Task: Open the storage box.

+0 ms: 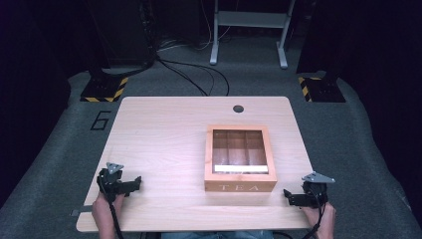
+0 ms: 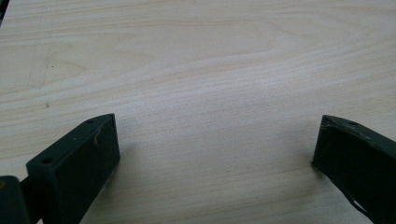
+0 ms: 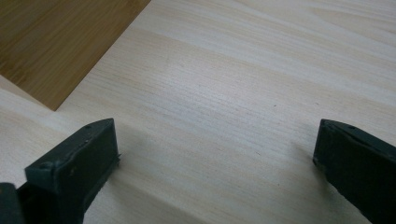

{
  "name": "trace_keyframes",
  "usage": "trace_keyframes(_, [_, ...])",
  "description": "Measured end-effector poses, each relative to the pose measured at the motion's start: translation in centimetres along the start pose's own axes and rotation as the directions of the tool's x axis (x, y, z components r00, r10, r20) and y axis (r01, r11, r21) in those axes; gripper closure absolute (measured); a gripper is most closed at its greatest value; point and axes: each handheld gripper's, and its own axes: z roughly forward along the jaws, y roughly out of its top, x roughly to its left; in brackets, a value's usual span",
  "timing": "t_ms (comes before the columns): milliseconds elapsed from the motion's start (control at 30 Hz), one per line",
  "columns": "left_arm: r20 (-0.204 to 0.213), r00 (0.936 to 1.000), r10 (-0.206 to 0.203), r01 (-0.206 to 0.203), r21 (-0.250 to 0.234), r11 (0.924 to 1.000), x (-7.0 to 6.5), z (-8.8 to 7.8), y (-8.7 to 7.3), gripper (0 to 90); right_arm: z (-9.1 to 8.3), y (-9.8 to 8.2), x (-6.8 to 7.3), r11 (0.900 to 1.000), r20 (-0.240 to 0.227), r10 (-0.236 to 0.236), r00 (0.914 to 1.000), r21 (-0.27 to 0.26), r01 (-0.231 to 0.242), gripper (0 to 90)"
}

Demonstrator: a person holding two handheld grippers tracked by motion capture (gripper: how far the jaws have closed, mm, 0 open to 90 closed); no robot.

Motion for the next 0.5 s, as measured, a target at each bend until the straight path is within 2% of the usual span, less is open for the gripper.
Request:
trace_keyframes(100, [0.000, 1.0000, 0.000, 0.000, 0.000, 1.0000, 0.0, 0.0, 0.0, 0.4, 0.0, 0.0, -0.3, 1.000, -0.001, 0.010, 0.9999, -0.014, -0.010, 0.0])
trace_keyframes(133, [0.000, 1.0000, 0.000, 0.000, 0.000, 1.0000, 0.0, 0.0, 0.0, 0.4, -0.2, 0.0, -0.2, 0.999, -0.019, 0.035, 0.9992, -0.016, -0.035, 0.0])
trace_keyframes(300, [0.000, 1.0000, 0.000, 0.000, 0.001, 1.0000, 0.0, 0.0, 0.0, 0.5, -1.2, 0.3, 0.6, 0.997, -0.042, 0.036, 0.9985, -0.060, -0.038, 0.0])
trace_keyframes(500, [0.001, 1.0000, 0.001, -0.001, -0.001, 1.0000, 0.0, 0.0, 0.0, 0.5, -2.1, 1.2, 2.9, 0.996, -0.084, -0.015, 0.9963, -0.090, 0.007, 0.0])
